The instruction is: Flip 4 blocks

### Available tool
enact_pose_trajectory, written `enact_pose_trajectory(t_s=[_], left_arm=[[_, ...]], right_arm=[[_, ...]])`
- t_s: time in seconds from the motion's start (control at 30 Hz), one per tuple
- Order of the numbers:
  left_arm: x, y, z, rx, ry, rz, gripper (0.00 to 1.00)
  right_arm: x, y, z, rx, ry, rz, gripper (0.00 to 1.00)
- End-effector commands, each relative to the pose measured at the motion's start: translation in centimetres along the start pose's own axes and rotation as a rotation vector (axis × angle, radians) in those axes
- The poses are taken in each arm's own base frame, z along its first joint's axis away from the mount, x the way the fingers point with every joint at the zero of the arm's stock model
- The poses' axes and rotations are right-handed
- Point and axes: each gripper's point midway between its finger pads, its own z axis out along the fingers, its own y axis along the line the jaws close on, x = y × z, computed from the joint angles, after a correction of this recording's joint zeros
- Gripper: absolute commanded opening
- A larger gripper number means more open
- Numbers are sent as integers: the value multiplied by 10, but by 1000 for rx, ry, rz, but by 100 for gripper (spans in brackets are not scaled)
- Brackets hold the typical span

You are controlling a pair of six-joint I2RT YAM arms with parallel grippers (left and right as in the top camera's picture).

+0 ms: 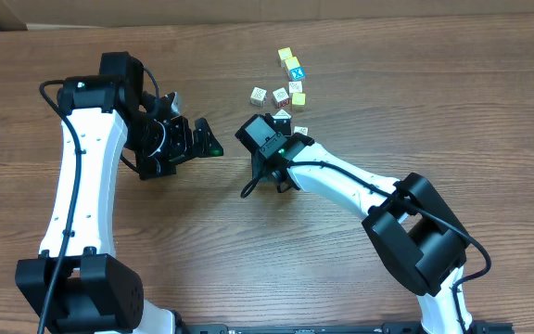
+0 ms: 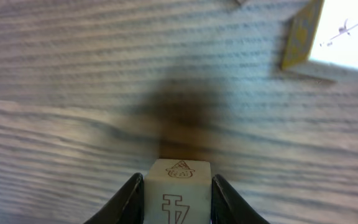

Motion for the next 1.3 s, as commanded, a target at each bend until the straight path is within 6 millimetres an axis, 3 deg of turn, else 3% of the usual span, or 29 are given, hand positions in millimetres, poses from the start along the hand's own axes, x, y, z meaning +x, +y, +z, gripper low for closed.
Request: enact_pose_trajectory(t_s=[0.0, 0.13, 0.23, 0.4, 0.47, 0.57, 0.6, 0.9, 1.1, 1.27], left_arm=[[-4, -3, -3, 0, -14, 22, 100], [-4, -3, -3, 0, -14, 22, 100], [-3, -3, -3, 0, -14, 22, 100], [-3, -3, -3, 0, -14, 22, 100], [-3, -3, -3, 0, -14, 22, 100], [-4, -3, -3, 0, -14, 22, 100], [-4, -3, -3, 0, -14, 22, 100], [-4, -3, -3, 0, -14, 22, 100], [-4, -3, -3, 0, -14, 22, 100], [-4, -3, -3, 0, -14, 22, 100]], right_arm=[[-1, -6, -10, 21, 29, -22, 31], [-12, -7, -52, 18, 31, -18, 29], [-10, -2, -77, -21, 45, -20, 26], [21, 13, -86, -133, 197, 5, 26], [30, 8, -83, -113, 226, 25, 40], [40, 1, -75, -91, 252, 25, 96], [42, 0, -73, -86, 257, 24, 100], [54, -6, -60, -65, 283, 23, 100], [72, -17, -60, -18, 340, 14, 78], [81, -28, -64, 30, 378, 5, 78]])
